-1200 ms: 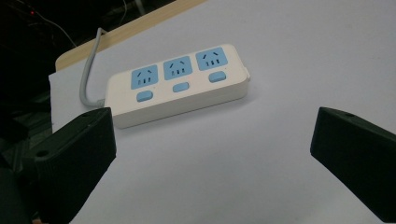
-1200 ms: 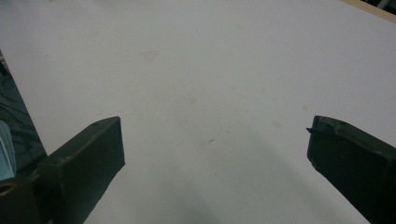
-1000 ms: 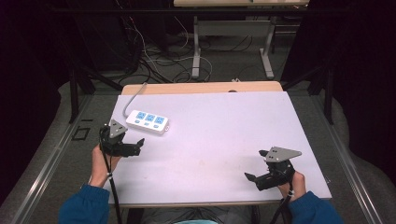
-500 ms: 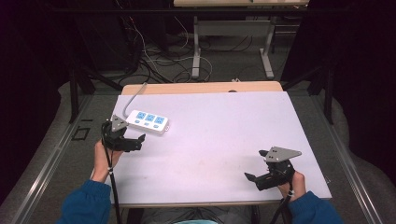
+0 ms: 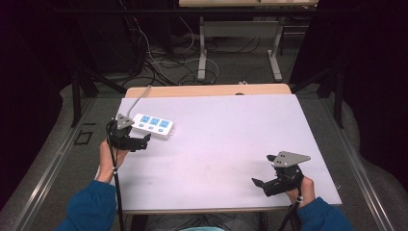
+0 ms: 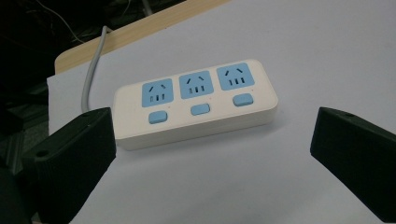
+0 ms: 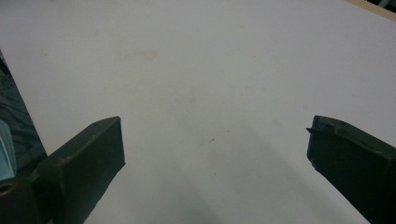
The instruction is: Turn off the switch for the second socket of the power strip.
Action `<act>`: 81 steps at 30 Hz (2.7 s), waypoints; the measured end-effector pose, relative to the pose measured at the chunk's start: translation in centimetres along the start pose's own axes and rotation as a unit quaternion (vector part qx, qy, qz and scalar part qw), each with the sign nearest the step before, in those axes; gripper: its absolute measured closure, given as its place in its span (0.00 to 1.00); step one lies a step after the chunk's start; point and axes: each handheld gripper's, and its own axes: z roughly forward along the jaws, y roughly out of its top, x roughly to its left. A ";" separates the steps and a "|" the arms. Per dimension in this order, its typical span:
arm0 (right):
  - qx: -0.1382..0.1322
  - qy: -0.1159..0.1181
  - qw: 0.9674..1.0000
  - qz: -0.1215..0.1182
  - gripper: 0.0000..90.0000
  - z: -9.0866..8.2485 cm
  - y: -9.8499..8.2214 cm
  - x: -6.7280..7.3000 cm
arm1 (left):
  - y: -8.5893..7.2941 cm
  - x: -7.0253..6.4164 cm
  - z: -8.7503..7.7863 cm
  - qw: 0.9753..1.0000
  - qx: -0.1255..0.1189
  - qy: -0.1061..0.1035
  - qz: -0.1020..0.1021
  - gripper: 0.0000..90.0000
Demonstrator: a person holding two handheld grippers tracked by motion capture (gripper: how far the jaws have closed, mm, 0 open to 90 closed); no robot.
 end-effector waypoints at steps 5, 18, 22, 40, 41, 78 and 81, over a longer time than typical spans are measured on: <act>0.000 0.000 1.000 0.000 0.04 0.0 0.0 0.0 | 0.2 0.3 0.6 1.000 0.000 -0.002 -0.005 0.00; -0.001 -0.001 1.000 -0.001 0.04 0.0 0.0 0.0 | 0.7 0.8 1.8 1.000 0.004 -0.001 -0.004 0.00; -0.001 0.000 1.000 -0.001 0.04 0.0 0.0 0.0 | 1.1 0.9 2.0 1.000 0.006 -0.006 -0.010 0.00; -0.001 -0.001 1.000 0.001 0.04 0.0 0.0 0.0 | 1.4 1.4 4.2 1.000 0.023 -0.003 -0.018 0.00; -0.001 -0.001 1.000 0.001 0.04 0.0 0.0 0.0 | 1.4 1.4 4.2 1.000 0.024 -0.001 -0.016 0.00; 0.002 0.000 1.000 0.003 0.04 0.0 0.0 0.0 | 1.6 2.5 7.3 0.997 0.028 -0.012 -0.065 0.51; 0.002 0.000 1.000 0.003 0.04 0.0 0.0 0.0 | 1.5 2.5 7.5 0.997 0.034 -0.015 -0.065 0.59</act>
